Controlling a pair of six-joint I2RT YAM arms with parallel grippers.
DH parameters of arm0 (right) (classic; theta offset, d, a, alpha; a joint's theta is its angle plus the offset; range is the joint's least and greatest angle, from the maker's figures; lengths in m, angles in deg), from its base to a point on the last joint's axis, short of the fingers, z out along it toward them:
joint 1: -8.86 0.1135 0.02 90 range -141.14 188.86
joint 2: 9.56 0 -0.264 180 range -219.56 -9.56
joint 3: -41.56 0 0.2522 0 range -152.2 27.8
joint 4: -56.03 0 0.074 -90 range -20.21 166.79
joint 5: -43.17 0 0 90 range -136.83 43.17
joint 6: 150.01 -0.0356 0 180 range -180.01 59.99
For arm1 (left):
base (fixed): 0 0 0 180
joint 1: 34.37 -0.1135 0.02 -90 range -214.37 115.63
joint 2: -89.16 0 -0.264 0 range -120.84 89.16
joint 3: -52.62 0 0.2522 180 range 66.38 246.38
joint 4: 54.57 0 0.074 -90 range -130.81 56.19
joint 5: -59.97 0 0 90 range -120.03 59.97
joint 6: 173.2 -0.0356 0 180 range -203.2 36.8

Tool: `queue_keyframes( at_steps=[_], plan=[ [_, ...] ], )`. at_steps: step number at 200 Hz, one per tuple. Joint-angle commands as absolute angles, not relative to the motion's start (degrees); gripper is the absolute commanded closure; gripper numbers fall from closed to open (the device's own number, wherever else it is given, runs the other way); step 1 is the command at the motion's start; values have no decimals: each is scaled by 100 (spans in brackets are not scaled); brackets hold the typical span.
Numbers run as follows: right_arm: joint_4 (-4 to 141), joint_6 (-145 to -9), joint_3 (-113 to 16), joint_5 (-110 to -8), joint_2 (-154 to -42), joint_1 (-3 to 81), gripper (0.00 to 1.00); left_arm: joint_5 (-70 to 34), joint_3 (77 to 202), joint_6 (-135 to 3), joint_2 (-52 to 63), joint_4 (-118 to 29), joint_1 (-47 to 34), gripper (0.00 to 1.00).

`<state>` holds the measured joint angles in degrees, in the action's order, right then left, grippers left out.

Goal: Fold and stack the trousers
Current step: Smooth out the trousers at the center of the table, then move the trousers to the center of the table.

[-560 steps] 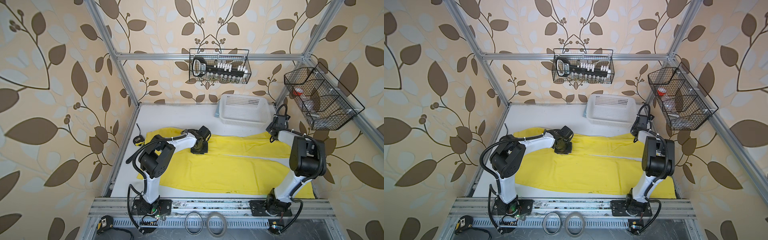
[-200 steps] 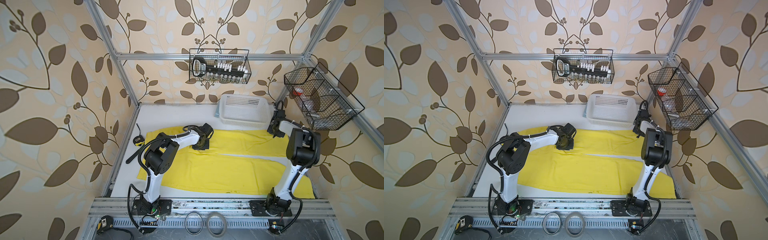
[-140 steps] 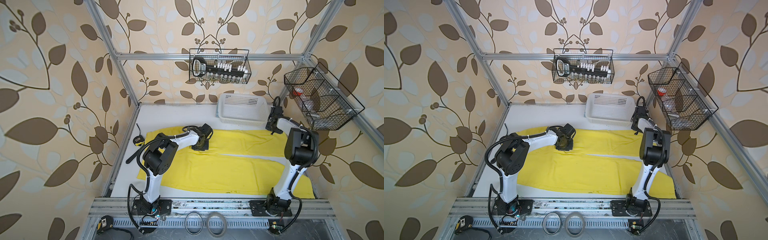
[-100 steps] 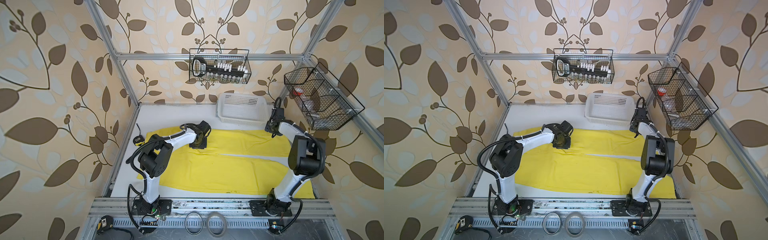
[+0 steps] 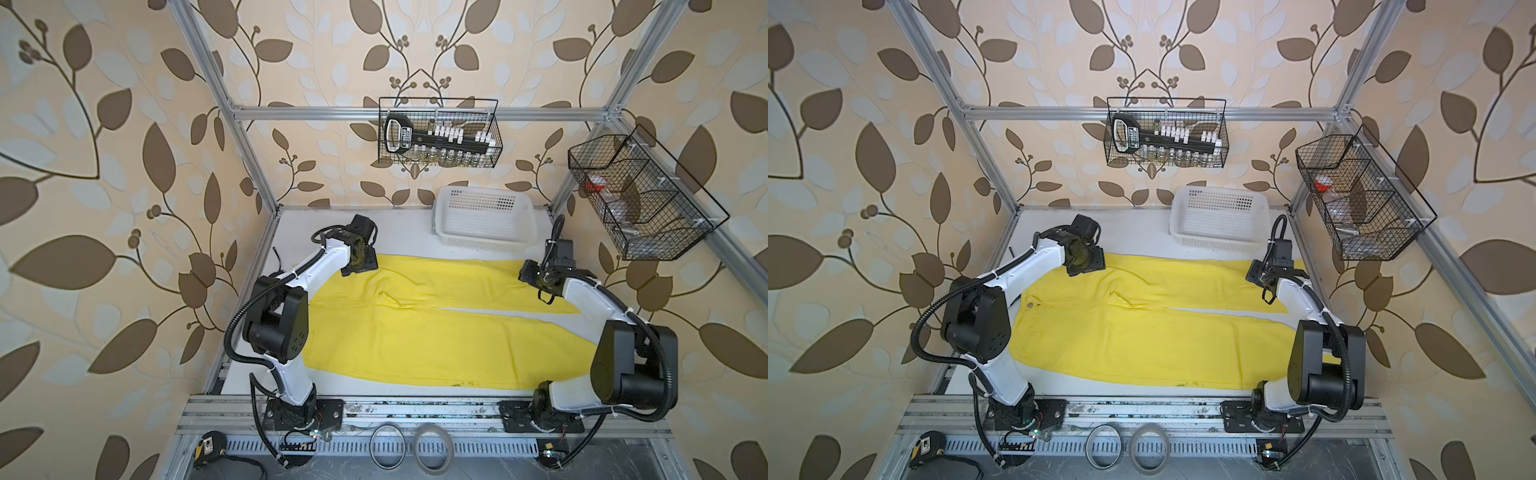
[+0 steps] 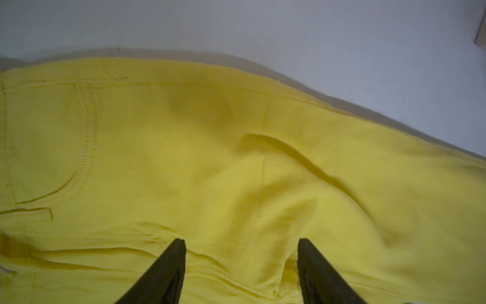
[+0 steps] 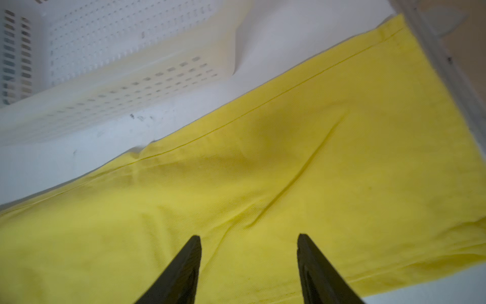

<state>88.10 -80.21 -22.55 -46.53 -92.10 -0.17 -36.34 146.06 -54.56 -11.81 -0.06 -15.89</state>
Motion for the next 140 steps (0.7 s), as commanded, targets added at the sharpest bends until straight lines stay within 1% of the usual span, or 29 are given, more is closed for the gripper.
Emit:
queue_keyframes(
  at_steps=[1,28,53,94,115,140],
  plan=[
    [8591,-8277,-1862,-5253,-9170,92,40,-3740,14371,-5205,-1205,64,-1784,31],
    [8444,-8346,-1664,-5188,-9445,205,40,-3616,14199,-5079,-1361,-109,-2099,31],
    [8252,-8382,-1596,-5070,-9706,210,40,-3656,14188,-5083,-1580,-150,-2192,30],
    [8026,-8396,-1764,-5088,-10082,210,41,-3634,14075,-5002,-1910,-329,-2224,30],
    [8222,-8431,-1927,-4950,-10309,210,41,-3658,14007,-4965,-2044,-341,-2241,29],
    [8249,-8506,-1827,-4877,-10405,205,41,-3788,13918,-4962,-2046,-338,-2242,29]
  ],
)
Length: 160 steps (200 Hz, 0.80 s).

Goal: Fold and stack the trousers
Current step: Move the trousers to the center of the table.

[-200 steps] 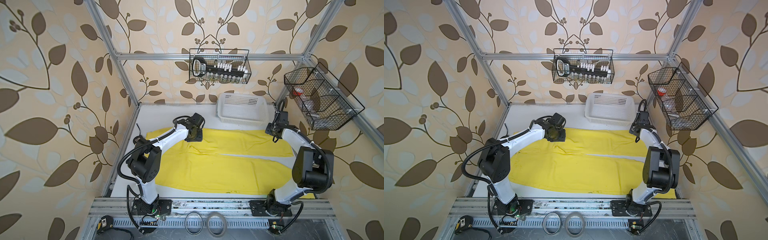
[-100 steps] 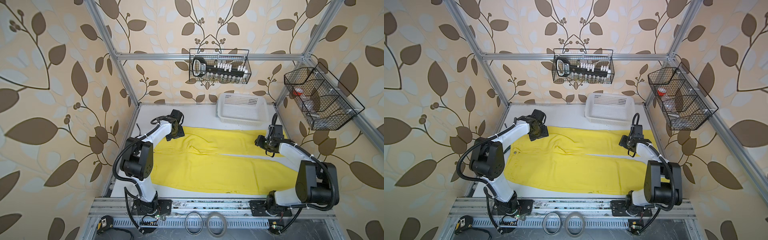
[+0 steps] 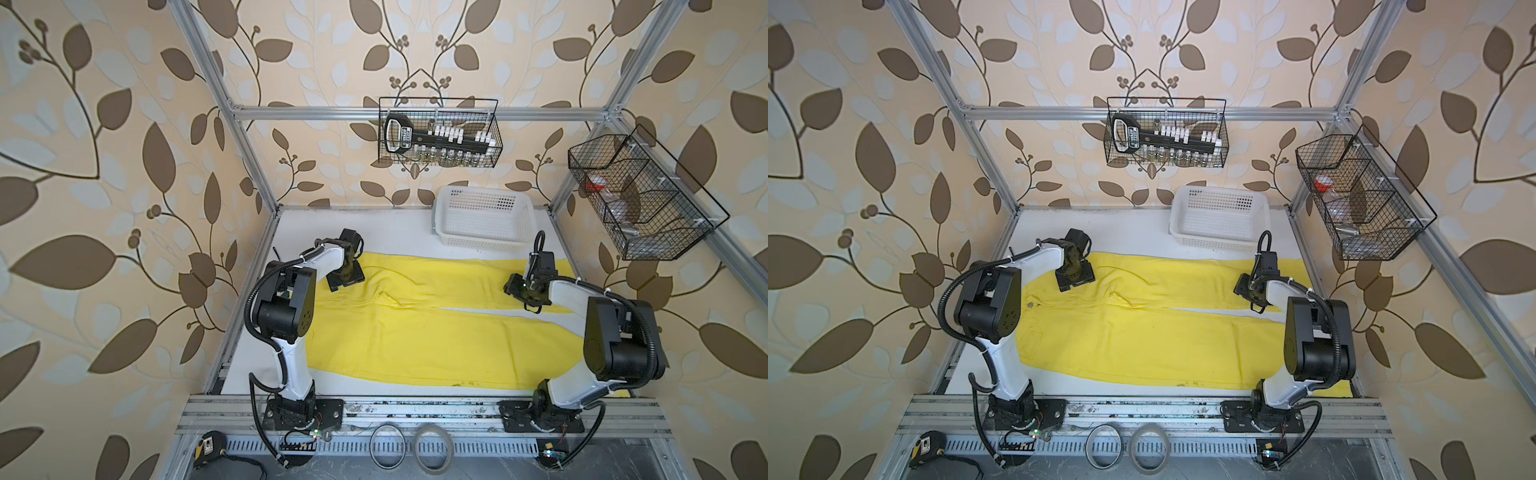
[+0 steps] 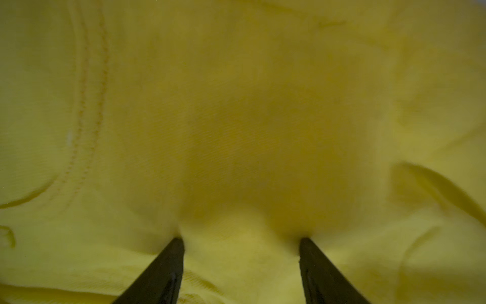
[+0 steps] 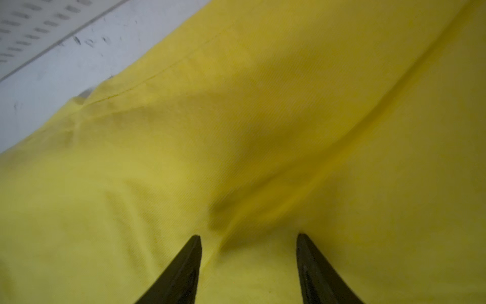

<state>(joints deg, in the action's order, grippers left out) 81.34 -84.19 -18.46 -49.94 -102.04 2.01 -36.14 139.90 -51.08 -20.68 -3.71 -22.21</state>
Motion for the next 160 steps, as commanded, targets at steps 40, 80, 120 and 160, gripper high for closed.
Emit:
queue_keyframes(
  at_steps=[40,80,120,160],
  plan=[
    [8692,-8627,-1657,-4693,-10254,140,42,-3839,14074,-5049,-1819,-179,-2277,27],
    [8960,-8983,-1155,-4577,-9726,-51,42,-3726,14421,-5133,-1518,14,-2368,24],
    [9215,-9163,-804,-4491,-9178,-216,42,-3362,14756,-4965,-1494,68,-2625,23],
    [9420,-9130,-894,-4574,-8747,-221,42,-3590,14975,-3930,-1550,90,-2890,20]
  ],
)
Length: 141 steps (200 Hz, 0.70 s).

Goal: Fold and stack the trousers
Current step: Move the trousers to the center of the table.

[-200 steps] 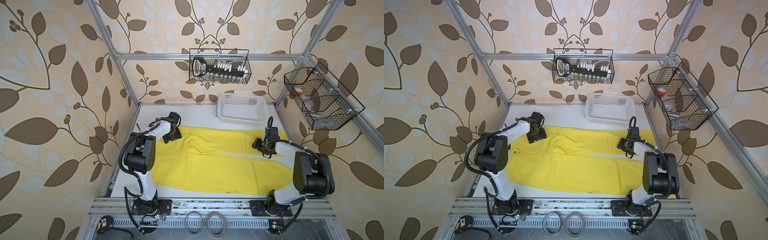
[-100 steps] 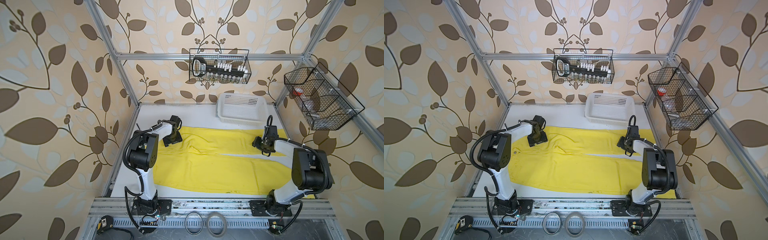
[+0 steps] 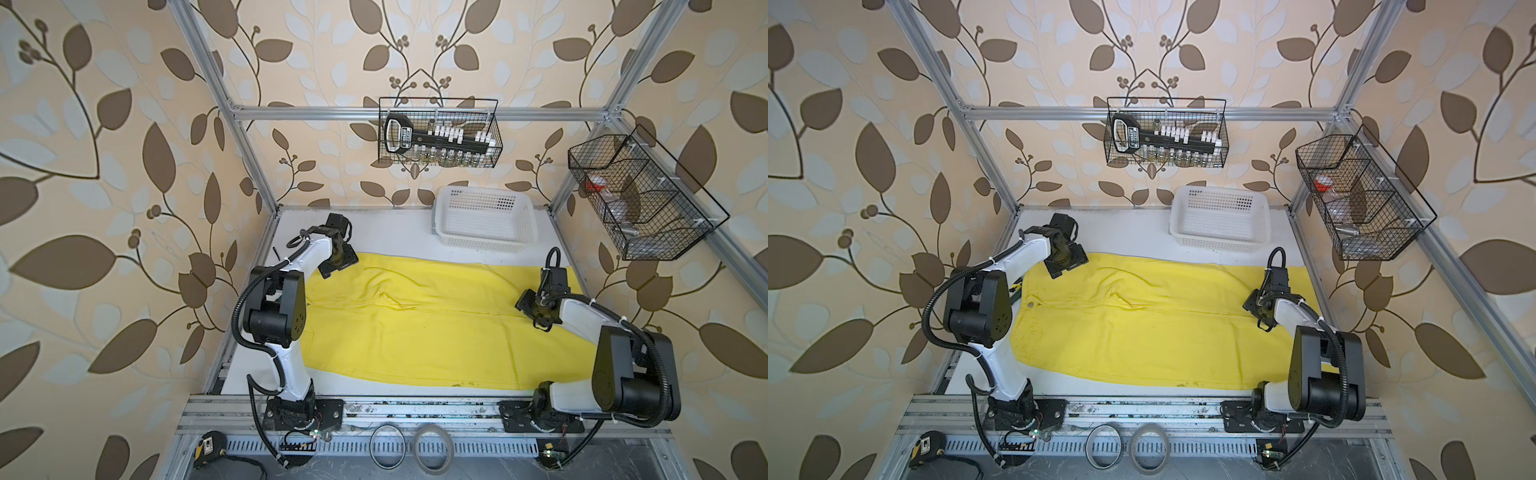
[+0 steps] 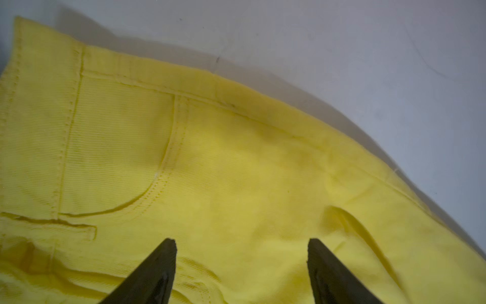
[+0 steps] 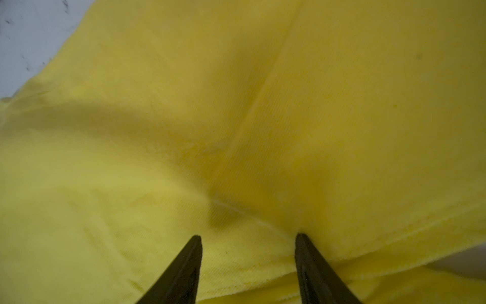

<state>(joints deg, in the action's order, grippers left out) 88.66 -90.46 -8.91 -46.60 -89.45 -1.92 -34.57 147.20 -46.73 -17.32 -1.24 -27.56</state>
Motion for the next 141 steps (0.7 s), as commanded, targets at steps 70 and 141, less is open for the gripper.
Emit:
queue_keyframes(
  at_steps=[70,141],
  plan=[
    [9770,-9247,-1808,-4718,-8327,-381,39,-4128,16880,-2375,-3126,1366,-3111,22],
    [9763,-9208,-2252,-4851,-8721,-492,33,-4315,17744,-2050,-4130,1922,-3358,28]
  ],
)
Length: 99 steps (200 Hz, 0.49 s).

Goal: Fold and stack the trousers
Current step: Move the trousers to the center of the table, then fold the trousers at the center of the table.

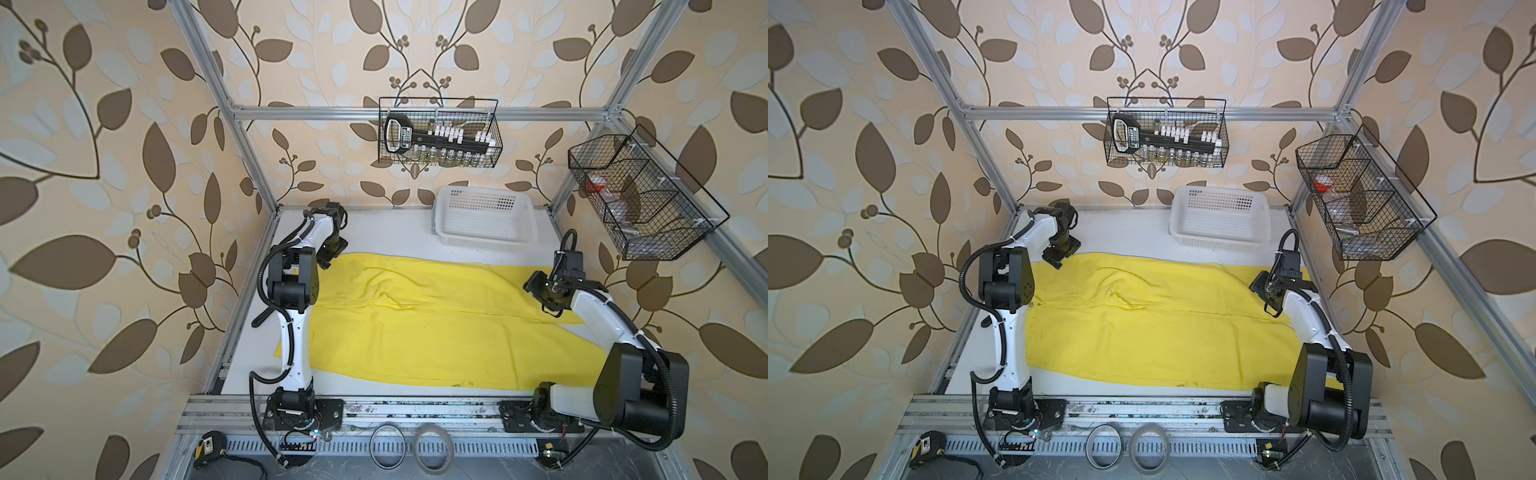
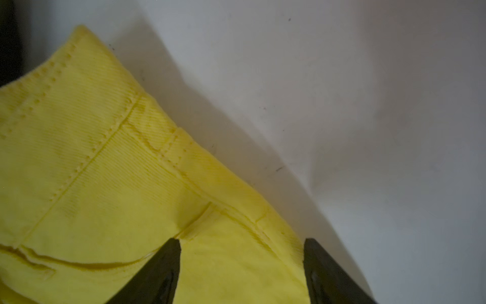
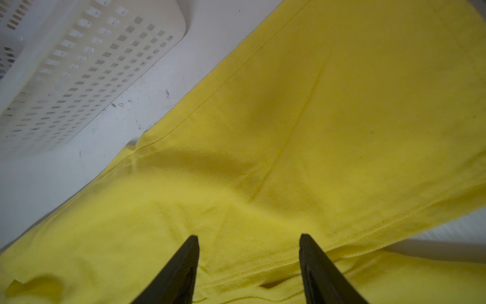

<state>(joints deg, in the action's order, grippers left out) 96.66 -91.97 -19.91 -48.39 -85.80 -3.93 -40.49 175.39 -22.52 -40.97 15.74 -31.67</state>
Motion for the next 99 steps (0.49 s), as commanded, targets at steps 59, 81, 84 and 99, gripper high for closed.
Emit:
queue_keyframes(
  at_steps=[59,81,84,99],
  plan=[
    [9591,-9325,-2504,-4966,-9108,-581,32,-4151,17906,-2430,-4392,1643,-3521,36],
    [9580,-9284,-2491,-4947,-9141,-581,32,-4141,18051,-2519,-4471,1653,-3568,36],
    [9581,-9285,-2482,-4946,-9145,-581,32,-4153,18062,-2519,-4490,1665,-3563,36],
    [9547,-9280,-2467,-4979,-9182,-581,32,-4154,18085,-2518,-4549,1694,-3561,36]
  ],
)
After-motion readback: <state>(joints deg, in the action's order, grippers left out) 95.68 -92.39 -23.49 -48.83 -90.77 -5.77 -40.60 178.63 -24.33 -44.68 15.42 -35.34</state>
